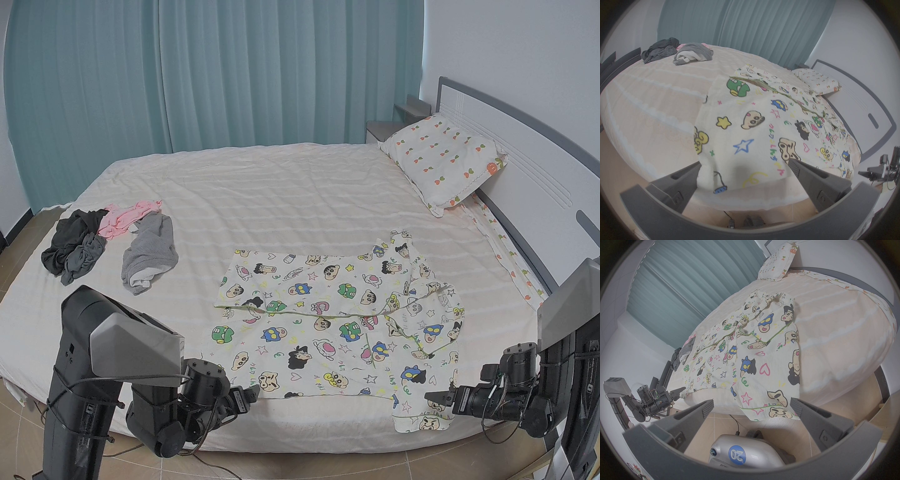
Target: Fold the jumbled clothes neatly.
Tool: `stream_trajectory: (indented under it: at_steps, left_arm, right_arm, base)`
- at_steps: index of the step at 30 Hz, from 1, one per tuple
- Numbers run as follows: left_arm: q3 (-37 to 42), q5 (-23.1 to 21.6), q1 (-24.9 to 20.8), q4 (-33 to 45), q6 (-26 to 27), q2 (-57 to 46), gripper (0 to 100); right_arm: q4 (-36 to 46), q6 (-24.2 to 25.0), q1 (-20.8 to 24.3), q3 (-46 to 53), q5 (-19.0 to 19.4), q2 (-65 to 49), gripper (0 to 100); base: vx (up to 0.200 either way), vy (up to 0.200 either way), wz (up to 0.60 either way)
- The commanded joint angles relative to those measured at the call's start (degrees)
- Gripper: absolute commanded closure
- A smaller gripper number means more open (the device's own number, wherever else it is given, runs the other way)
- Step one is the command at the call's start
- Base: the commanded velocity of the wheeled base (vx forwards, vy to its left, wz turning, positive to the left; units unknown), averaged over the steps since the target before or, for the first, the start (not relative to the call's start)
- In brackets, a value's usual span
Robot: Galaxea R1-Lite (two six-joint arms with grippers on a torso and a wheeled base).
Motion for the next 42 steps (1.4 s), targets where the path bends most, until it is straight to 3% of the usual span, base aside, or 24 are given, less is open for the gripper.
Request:
stream_trajectory:
  at_steps: [1, 8, 9, 13, 29, 42]
  left_arm:
    - [0.2, 0.28, -0.25, 0.2, 0.06, 0.14, 0]
    - [1.08, 3.45, -0.25, 0.29, 0.33, 0.05, 0]
    - [1.08, 4.15, -0.25, 0.2, 0.33, 0.14, 100]
    - [2.05, 6.61, -0.08, 0.2, 0.33, 0.14, 100]
    - [5.13, 8.19, 2.03, -0.68, 0.41, -0.3, 100]
    - [5.13, 7.4, 3.79, -0.68, -3.01, -3.38, 100]
  right_arm:
    - [-0.58, -0.02, 0.05, 0.92, 0.05, 0.0, 0]
    - [-0.49, 0.07, 0.23, 0.92, -0.04, 0.0, 0]
    - [-0.49, 0.07, 0.23, 0.92, -0.04, 0.0, 0]
    - [-0.49, -0.02, 0.23, 0.92, -0.04, 0.27, 0]
    - [-0.49, -0.19, -0.74, 0.92, -0.21, 1.67, 0]
    - [-0.49, -7.66, -4.61, 0.92, -0.21, 5.89, 0]
  base:
    - [0.0, 0.0, 0.0]
    - [0.0, 0.0, 0.0]
    - [0.0, 0.0, 0.0]
    - [0.0, 0.0, 0.0]
    - [0.0, 0.0, 0.0]
    - [0.0, 0.0, 0.0]
